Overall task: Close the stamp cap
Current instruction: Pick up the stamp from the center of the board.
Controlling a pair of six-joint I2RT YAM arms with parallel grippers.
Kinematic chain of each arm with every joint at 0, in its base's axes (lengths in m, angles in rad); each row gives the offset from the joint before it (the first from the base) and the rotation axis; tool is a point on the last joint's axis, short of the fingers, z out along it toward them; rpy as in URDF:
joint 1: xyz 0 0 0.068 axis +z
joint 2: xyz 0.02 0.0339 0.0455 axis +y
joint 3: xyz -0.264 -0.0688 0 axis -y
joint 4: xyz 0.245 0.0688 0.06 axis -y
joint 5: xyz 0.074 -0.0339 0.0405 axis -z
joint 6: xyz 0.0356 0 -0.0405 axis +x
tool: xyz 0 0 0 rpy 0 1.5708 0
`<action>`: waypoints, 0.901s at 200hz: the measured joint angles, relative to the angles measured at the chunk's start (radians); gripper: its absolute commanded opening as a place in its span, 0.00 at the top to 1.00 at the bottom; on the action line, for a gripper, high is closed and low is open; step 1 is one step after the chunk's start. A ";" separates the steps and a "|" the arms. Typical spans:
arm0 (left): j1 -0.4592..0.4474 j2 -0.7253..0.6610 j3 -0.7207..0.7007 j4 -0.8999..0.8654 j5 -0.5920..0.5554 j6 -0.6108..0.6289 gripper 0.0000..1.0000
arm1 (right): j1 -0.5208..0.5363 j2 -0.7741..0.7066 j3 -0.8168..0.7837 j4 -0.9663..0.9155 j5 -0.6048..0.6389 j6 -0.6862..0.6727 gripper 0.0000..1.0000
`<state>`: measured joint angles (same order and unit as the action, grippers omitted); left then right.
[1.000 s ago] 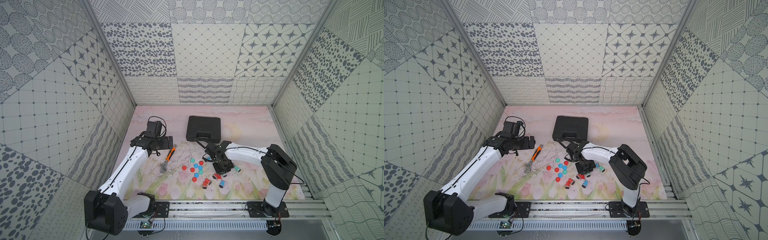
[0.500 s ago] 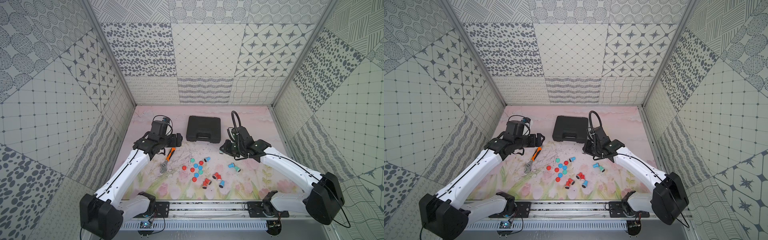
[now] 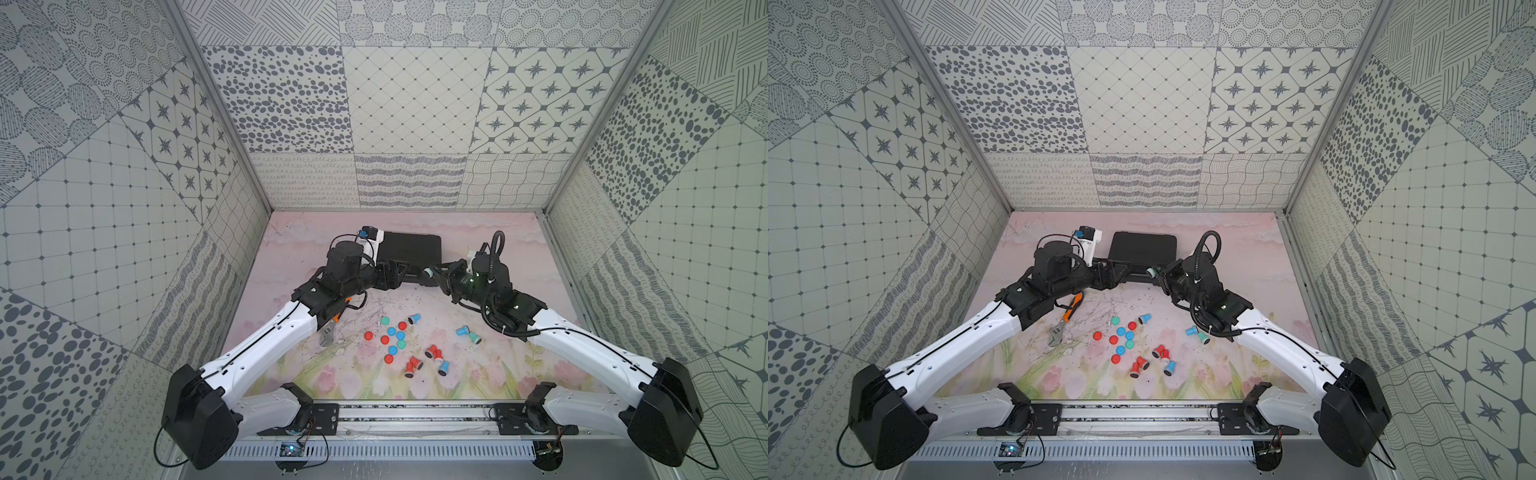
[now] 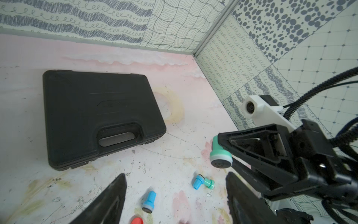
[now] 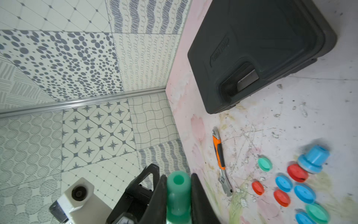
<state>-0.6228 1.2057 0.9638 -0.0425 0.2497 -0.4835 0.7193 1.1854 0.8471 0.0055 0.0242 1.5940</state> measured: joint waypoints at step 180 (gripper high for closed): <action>-0.081 0.099 0.077 0.180 0.163 0.068 0.53 | 0.056 -0.041 0.028 0.059 0.134 0.154 0.97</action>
<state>-0.7036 1.3045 1.0405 0.1375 0.4122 -0.4156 0.7750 1.1442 0.8749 0.0643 0.1581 1.7481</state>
